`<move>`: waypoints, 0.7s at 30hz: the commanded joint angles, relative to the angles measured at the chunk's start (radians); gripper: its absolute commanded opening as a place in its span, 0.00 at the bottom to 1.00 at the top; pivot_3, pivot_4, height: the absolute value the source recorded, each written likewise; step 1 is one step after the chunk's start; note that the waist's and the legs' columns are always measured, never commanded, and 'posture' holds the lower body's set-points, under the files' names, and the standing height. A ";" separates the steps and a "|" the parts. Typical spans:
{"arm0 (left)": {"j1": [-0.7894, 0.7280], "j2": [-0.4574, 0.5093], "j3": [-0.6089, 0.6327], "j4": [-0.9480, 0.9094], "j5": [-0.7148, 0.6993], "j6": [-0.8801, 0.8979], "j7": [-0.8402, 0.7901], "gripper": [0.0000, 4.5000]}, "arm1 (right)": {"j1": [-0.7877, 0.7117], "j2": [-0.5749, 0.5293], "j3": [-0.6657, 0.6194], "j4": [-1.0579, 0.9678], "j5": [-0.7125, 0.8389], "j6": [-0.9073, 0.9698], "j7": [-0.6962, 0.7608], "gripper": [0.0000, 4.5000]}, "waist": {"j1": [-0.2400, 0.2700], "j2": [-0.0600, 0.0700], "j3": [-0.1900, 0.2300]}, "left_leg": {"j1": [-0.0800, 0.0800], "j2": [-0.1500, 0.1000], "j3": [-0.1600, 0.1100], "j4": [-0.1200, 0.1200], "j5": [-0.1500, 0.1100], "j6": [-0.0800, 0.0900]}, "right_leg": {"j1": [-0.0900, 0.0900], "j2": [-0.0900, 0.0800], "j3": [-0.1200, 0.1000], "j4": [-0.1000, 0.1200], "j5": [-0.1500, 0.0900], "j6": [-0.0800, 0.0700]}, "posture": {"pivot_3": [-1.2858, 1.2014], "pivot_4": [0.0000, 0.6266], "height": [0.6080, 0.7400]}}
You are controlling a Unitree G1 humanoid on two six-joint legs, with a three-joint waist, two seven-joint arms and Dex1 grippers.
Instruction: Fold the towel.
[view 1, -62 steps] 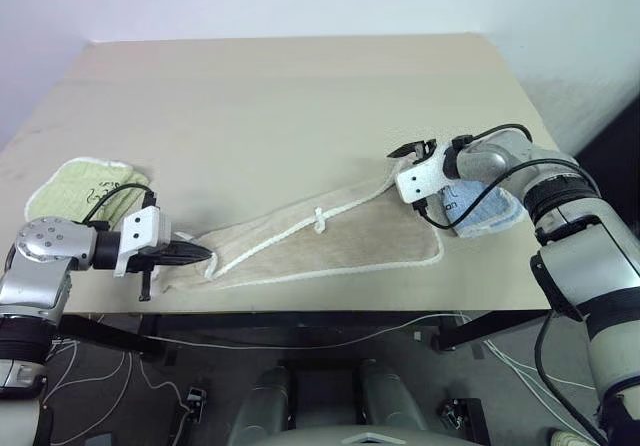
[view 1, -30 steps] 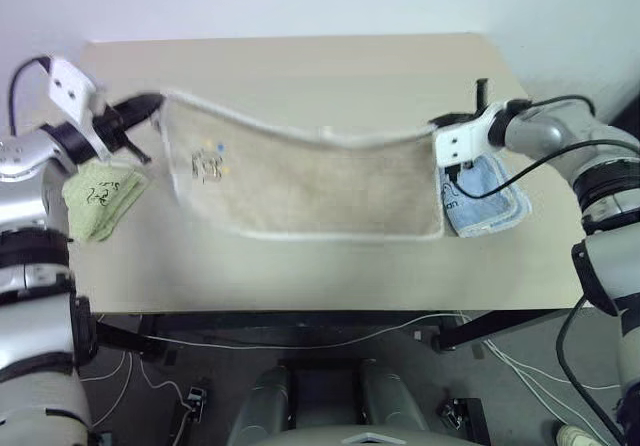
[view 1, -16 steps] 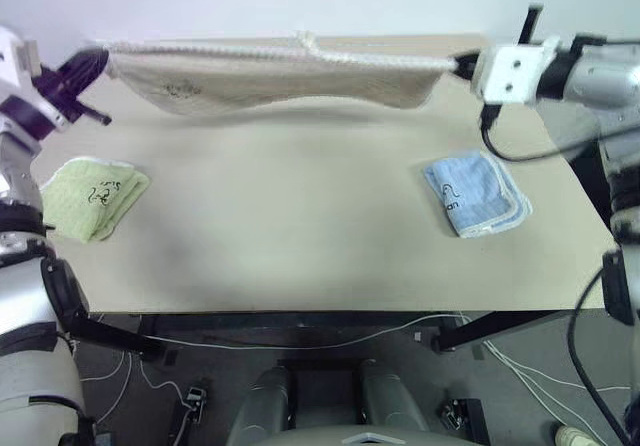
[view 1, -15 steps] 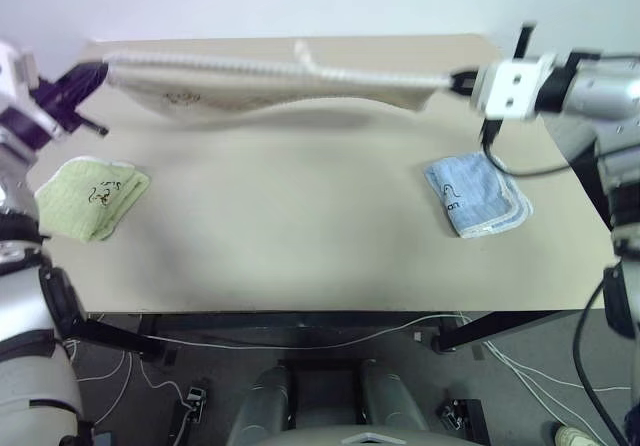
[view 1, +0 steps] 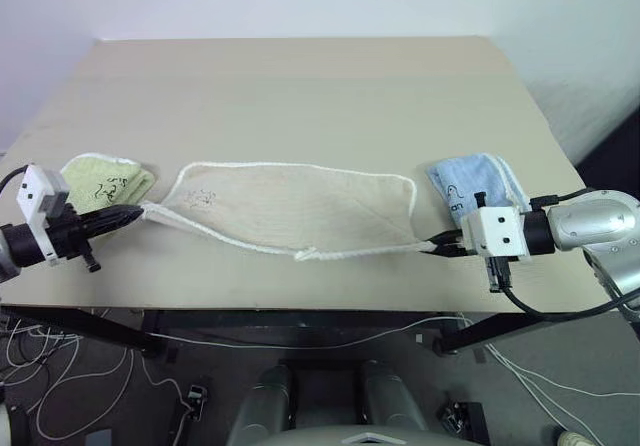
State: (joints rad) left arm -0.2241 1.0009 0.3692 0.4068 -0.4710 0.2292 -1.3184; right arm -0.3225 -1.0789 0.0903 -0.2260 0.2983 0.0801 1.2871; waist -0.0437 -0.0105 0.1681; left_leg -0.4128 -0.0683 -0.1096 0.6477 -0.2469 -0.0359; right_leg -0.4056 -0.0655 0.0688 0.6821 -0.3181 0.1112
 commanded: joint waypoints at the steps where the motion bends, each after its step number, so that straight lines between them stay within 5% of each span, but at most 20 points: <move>1: 0.002 0.037 0.018 -0.019 0.008 -0.010 -0.015 0.00 | -0.017 0.004 -0.034 -0.025 0.032 0.025 0.017 0.01 | 0.002 0.000 0.000 | 0.000 0.000 0.000 0.000 0.000 0.000 | 0.000 0.000 0.000 0.000 0.000 0.000 | 0.52 0.24 1.00; 21: -0.656 -0.142 -0.352 0.661 0.502 -0.531 0.349 0.00 | -0.507 0.284 0.155 0.705 -0.379 -0.268 -0.132 0.01 | -0.004 -0.001 0.000 | 0.000 -0.002 0.002 0.000 0.000 0.001 | -0.002 0.002 0.000 0.002 0.000 0.000 | 0.52 0.24 1.00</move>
State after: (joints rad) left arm -0.8620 0.8502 0.0362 1.0221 -0.0206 -0.2604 -1.0159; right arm -0.7946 -0.7977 0.2533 0.4392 -0.0554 -0.1522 1.1751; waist -0.0474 -0.0113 0.1681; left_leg -0.4124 -0.0703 -0.1077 0.6477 -0.2471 -0.0352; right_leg -0.4076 -0.0637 0.0684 0.6841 -0.3179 0.1117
